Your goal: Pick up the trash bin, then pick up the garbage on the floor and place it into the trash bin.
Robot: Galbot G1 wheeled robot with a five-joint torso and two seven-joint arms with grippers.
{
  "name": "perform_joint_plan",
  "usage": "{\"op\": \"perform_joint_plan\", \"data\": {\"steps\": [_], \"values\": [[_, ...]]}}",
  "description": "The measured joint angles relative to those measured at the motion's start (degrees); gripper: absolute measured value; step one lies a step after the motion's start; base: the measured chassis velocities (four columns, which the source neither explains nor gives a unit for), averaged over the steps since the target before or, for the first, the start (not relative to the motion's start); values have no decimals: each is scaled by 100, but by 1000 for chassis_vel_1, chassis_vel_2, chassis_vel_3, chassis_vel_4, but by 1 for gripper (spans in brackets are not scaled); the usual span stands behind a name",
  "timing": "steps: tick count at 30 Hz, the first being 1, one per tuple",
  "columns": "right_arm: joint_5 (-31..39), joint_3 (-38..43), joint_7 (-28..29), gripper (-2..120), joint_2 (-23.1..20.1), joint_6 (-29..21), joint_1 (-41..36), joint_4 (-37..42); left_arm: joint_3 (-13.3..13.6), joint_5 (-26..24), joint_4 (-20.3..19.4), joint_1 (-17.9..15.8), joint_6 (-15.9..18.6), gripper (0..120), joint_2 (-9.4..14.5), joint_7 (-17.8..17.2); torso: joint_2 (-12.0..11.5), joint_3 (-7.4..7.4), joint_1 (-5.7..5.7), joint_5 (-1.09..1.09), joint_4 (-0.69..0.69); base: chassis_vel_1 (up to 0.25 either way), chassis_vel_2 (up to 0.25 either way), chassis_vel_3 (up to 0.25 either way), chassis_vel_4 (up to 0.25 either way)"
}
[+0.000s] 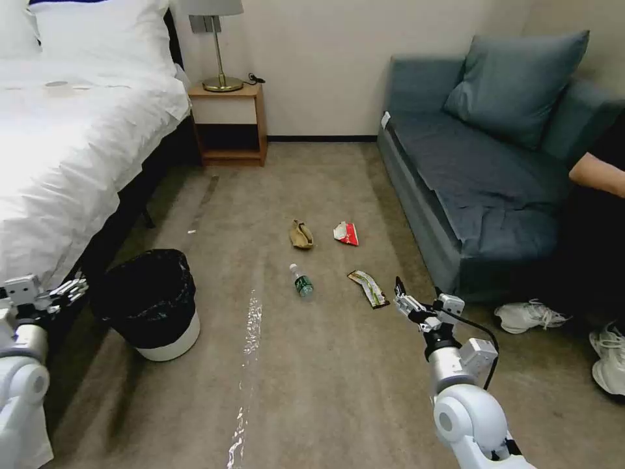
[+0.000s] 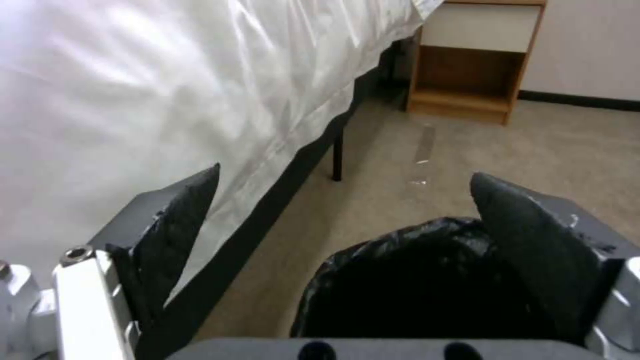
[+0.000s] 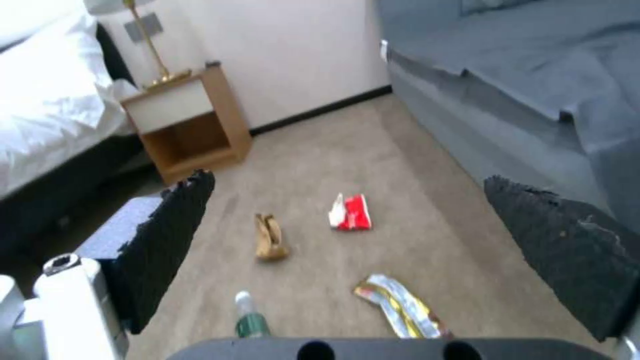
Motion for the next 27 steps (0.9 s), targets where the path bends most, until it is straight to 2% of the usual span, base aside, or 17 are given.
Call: {"op": "perform_joint_plan", "data": {"steps": [1,6,11,13,14,16,17,19,20,22,27], "values": [[70,26,-1,100,-50,1,60,-59,87,-14,57,-110,25,100,12,-94,0,0,0,0,0,0,0,0,0],[119,29,-2,100,-154,19,215,-325,157,-129,186,-212,169,100,45,-254,0,0,0,0,3,0,0,0,0],[84,-92,3,100,-190,-18,378,-436,245,-298,325,-277,303,100,265,-345,0,0,0,0,5,0,0,0,0],[106,-198,21,100,-196,-100,582,-474,549,-530,513,-552,381,99,584,-424,0,0,0,0,3,0,0,0,0],[106,-198,21,100,-196,-100,582,-474,549,-530,513,-552,381,99,584,-424,0,0,0,0,3,0,0,0,0],[96,-319,36,100,-155,-139,694,-528,769,-752,680,-790,434,99,750,-440,0,1,0,-1,1,0,0,0,0],[96,-319,36,100,-155,-139,694,-528,769,-752,680,-790,434,99,750,-440,0,1,0,-1,1,0,0,0,0],[55,-437,42,100,-108,-169,729,-556,1015,-908,824,-991,480,99,903,-439,0,0,0,0,3,0,0,0,0],[55,-437,42,100,-108,-169,729,-556,1015,-908,824,-991,480,99,903,-439,0,0,0,0,3,0,0,0,0],[-14,-528,54,100,-55,-190,756,-613,1303,-1094,952,-1181,552,99,1038,-433,0,0,0,-1,2,0,0,0,0],[-103,-575,92,100,-13,-220,759,-636,1504,-1347,1201,-1375,689,98,1098,-393,0,0,0,-1,1,0,0,0,0]]}}
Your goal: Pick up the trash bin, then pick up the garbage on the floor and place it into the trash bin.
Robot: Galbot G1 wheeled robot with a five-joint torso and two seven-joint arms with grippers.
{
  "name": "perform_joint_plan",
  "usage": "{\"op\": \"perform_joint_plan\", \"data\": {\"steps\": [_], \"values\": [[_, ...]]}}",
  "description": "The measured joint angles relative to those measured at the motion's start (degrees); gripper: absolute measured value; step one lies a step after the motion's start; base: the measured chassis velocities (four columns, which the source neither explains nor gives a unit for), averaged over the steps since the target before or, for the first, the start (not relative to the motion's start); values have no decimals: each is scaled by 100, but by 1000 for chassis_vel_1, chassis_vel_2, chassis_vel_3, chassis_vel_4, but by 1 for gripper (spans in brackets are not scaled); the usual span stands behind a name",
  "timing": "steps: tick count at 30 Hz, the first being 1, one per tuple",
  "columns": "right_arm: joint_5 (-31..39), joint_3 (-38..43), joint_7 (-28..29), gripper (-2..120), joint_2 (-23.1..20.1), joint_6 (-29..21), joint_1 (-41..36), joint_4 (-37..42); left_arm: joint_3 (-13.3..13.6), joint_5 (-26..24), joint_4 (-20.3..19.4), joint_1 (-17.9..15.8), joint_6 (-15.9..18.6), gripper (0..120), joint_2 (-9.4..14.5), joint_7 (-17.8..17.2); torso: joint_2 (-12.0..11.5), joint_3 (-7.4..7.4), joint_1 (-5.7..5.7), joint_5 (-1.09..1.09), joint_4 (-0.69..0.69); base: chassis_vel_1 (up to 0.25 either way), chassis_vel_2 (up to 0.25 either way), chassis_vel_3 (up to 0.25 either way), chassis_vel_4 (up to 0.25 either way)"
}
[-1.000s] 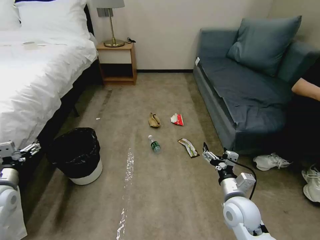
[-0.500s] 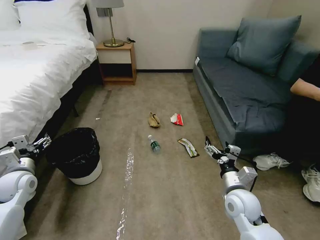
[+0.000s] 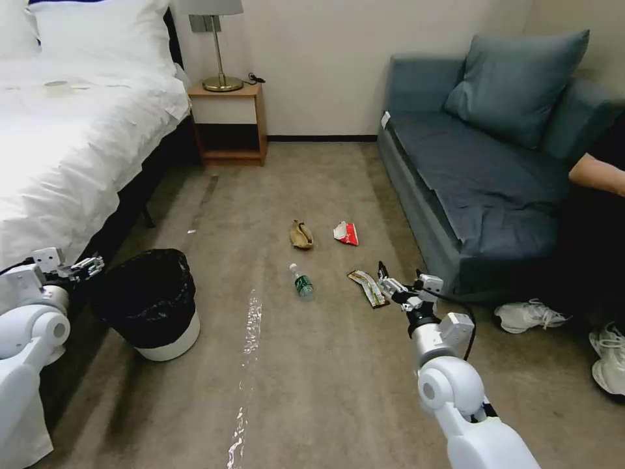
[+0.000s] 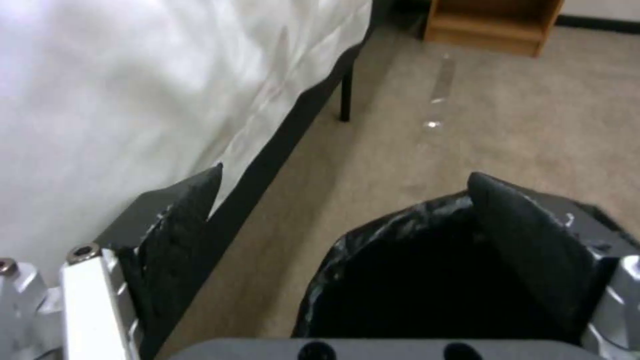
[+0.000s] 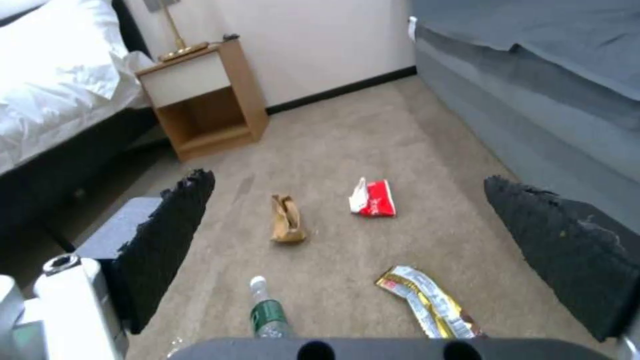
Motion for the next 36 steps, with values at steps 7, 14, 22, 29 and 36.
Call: {"op": "perform_joint_plan", "data": {"steps": [7,14,22,29,36], "values": [[-228,16,18,100,41,0,-102,-81,362,-147,349,-208,470,98,112,100,0,0,0,0,2,0,0,0,0],[-296,-14,34,100,127,3,-137,-113,701,-232,502,-528,754,98,174,111,0,0,0,0,0,0,0,0,0],[-424,-89,71,100,279,0,-92,-196,1029,-299,940,-1084,1235,98,328,387,0,0,0,1,2,0,0,0,0],[-504,-166,99,100,373,-14,-63,-224,1289,-312,1309,-1488,1460,98,282,685,0,0,0,1,1,0,0,0,0],[-591,-195,108,100,433,-16,-75,-264,1496,-138,1840,-1825,1473,98,-84,898,0,0,0,1,0,0,0,0,0]]}}
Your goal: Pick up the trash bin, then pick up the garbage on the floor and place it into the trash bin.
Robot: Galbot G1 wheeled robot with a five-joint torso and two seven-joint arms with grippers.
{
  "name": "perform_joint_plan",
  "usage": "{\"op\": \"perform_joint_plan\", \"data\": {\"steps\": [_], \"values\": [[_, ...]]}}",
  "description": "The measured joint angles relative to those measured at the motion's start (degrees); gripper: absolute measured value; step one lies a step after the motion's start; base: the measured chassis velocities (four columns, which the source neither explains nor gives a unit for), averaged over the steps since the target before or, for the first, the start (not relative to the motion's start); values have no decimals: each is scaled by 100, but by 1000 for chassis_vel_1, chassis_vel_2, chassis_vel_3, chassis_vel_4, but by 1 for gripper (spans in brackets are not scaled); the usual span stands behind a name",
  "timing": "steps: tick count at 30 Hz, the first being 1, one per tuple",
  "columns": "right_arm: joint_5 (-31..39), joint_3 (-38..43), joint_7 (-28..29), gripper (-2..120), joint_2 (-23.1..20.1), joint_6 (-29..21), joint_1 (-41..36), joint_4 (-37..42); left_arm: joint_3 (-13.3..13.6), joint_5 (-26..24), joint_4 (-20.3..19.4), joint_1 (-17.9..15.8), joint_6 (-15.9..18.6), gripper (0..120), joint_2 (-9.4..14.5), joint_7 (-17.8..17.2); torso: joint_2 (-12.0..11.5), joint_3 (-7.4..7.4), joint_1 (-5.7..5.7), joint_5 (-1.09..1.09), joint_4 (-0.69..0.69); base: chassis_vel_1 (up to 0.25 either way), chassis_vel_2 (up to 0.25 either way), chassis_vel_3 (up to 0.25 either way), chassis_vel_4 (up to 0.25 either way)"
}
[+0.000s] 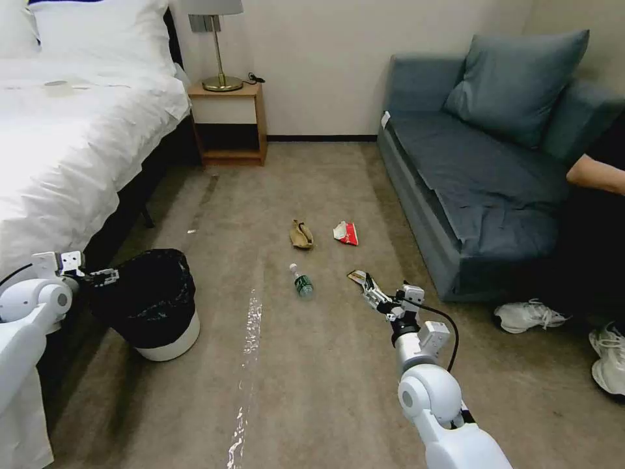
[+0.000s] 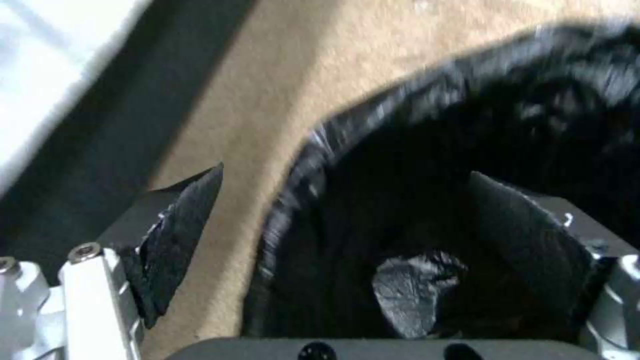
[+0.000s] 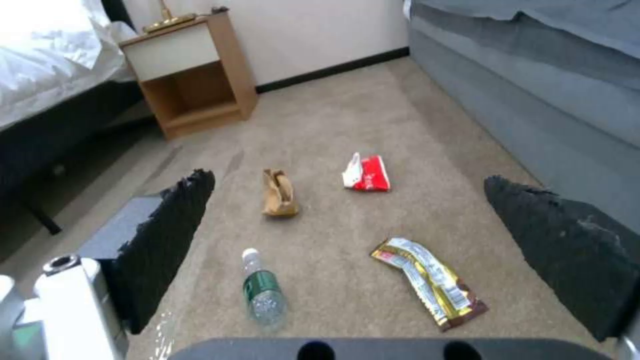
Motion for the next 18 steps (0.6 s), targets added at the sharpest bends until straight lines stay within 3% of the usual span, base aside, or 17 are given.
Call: {"op": "perform_joint_plan", "data": {"steps": [5,18], "values": [[-55,4,1,100,32,7,-28,-44,3,331,294,-43,-66,100,-218,190,0,0,0,-2,-1,0,0,0,0],[-100,-38,28,100,90,22,-72,-58,-157,862,926,-185,-348,100,-403,609,0,0,0,1,1,0,0,0,0]]}}
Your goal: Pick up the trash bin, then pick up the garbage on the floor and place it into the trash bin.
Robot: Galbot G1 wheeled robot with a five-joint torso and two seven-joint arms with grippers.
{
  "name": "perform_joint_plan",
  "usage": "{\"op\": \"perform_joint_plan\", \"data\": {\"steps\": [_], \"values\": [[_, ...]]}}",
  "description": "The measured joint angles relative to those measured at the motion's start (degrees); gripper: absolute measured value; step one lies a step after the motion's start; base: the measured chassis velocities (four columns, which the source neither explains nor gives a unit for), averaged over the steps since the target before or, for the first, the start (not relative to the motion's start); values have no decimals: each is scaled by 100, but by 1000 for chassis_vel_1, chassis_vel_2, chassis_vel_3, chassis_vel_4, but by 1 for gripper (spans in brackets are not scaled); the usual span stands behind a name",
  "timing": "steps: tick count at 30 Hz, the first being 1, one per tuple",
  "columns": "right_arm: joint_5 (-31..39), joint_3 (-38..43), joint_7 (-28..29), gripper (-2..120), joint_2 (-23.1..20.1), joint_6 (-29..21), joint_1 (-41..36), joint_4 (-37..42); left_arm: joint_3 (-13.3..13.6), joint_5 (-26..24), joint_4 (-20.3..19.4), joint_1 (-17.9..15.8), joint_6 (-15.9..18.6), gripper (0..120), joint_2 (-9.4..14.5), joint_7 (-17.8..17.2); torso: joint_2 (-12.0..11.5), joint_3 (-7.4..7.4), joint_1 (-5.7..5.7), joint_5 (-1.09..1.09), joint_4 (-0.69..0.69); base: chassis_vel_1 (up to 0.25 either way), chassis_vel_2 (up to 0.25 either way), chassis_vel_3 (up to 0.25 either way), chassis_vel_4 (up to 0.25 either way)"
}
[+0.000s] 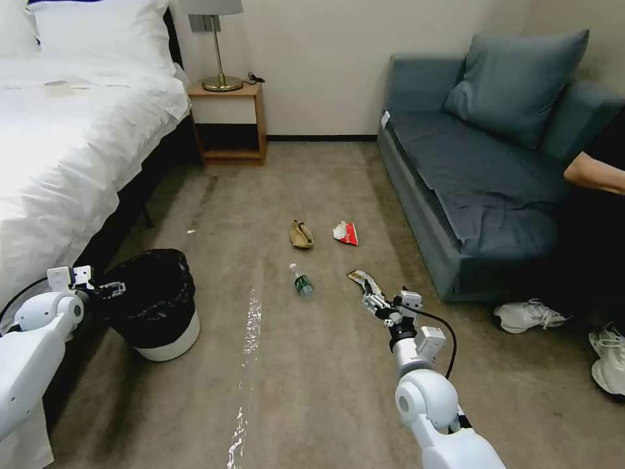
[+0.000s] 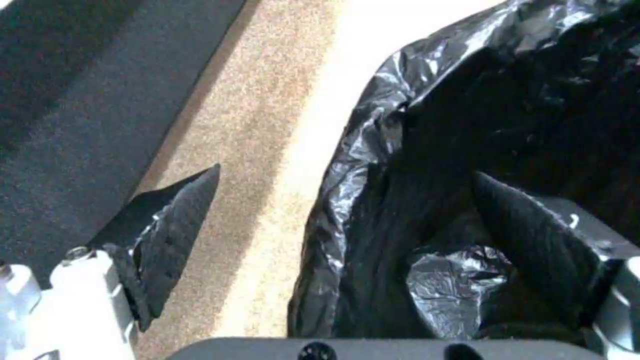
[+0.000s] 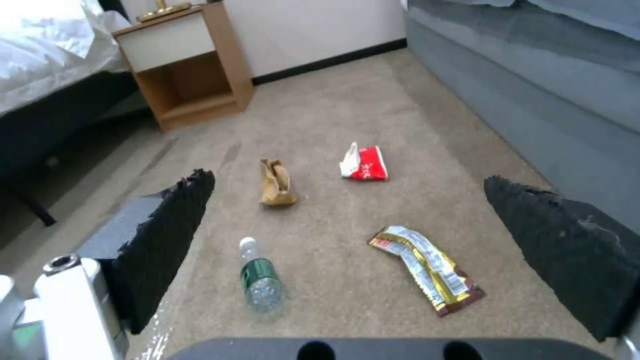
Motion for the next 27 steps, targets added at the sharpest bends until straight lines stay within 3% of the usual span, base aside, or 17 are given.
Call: {"op": "perform_joint_plan", "data": {"steps": [2,10,15,27], "values": [[35,-11,9,100,0,-5,-8,29,-6,47,49,-13,-40,97,-47,27,0,0,0,0,0,0,0,0,0],[297,5,26,100,-54,-83,7,160,-73,247,264,-77,-299,69,-271,72,1,-1,0,5,0,0,0,0,0],[330,27,28,100,-100,-84,-29,123,-70,258,169,-40,-310,47,-228,72,1,-1,0,-2,0,0,0,0,0],[390,32,55,100,-110,-117,-110,240,-99,288,-2,38,-435,10,-133,87,1,0,0,-2,-1,0,0,0,0]]}}
